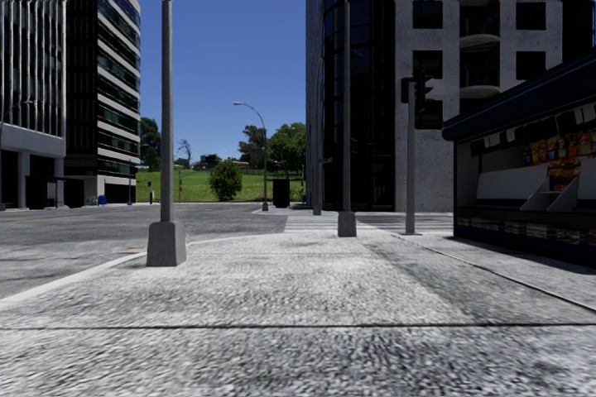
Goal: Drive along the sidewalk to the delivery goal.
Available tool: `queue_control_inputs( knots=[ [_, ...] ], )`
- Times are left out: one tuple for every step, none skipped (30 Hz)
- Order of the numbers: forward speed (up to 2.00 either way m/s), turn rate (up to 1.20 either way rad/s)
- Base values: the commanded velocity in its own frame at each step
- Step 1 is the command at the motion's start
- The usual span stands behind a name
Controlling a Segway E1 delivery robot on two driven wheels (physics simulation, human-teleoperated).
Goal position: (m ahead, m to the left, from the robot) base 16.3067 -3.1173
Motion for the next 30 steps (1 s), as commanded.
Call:
queue_control_inputs(
  knots=[
    [2.0, 0.0],
    [2.0, 0.0],
    [2.0, 0.0],
    [2.0, 0.0],
    [2.0, 0.0],
    [2.0, 0.0],
    [2.0, 0.0],
    [2.0, 0.0],
    [2.0, 0.0],
    [2.0, 0.0],
    [2.0, 0.0],
    [2.0, 0.0],
    [2.0, 0.0],
    [2.0, 0.0],
    [2.0, 0.0],
    [2.0, 0.0],
    [2.0, 0.0],
    [2.0, 0.0],
    [2.0, 0.0],
    [2.0, 0.0],
    [2.0, 0.0],
    [2.0, 0.0],
    [2.0, 0.0],
    [2.0, 0.0],
    [2.0, 0.0],
    [2.0, 0.0],
    [2.0, 0.0],
    [2.0, 0.0],
    [2.0, 0.0],
    [2.0, 0.0]
  ],
)
